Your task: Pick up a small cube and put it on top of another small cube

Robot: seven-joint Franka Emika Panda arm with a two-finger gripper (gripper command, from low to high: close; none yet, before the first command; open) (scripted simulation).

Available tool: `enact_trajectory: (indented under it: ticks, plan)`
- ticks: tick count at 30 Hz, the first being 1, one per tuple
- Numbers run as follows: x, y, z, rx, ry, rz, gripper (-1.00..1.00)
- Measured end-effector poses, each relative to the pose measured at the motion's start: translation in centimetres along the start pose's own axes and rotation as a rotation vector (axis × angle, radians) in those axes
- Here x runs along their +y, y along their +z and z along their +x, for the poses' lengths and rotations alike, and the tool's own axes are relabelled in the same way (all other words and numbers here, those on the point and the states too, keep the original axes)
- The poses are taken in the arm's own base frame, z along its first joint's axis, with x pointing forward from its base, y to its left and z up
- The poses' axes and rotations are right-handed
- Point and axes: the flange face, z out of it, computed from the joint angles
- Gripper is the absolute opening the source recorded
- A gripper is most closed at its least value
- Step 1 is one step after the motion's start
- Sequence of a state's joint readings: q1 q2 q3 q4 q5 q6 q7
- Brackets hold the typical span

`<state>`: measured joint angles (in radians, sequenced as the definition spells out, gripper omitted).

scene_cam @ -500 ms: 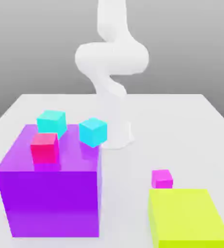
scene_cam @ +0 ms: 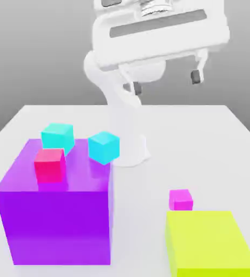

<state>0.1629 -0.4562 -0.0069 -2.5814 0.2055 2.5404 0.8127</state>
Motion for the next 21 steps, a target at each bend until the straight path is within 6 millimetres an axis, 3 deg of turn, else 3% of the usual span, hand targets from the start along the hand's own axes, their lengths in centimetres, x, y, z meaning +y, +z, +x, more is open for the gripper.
enact_trajectory:
  ticks: [6, 11, 16, 21]
  plan:
    - [1.9, 7.8, -5.0, -0.087, -0.014, -0.106, 0.00]
    - [4.6, 13.0, -9.7, -0.135, -0.036, -0.200, 0.00]
    - [8.0, 16.8, -14.2, -0.161, -0.064, -0.293, 0.00]
    - [12.0, 19.3, -18.1, -0.167, -0.096, -0.379, 0.00]
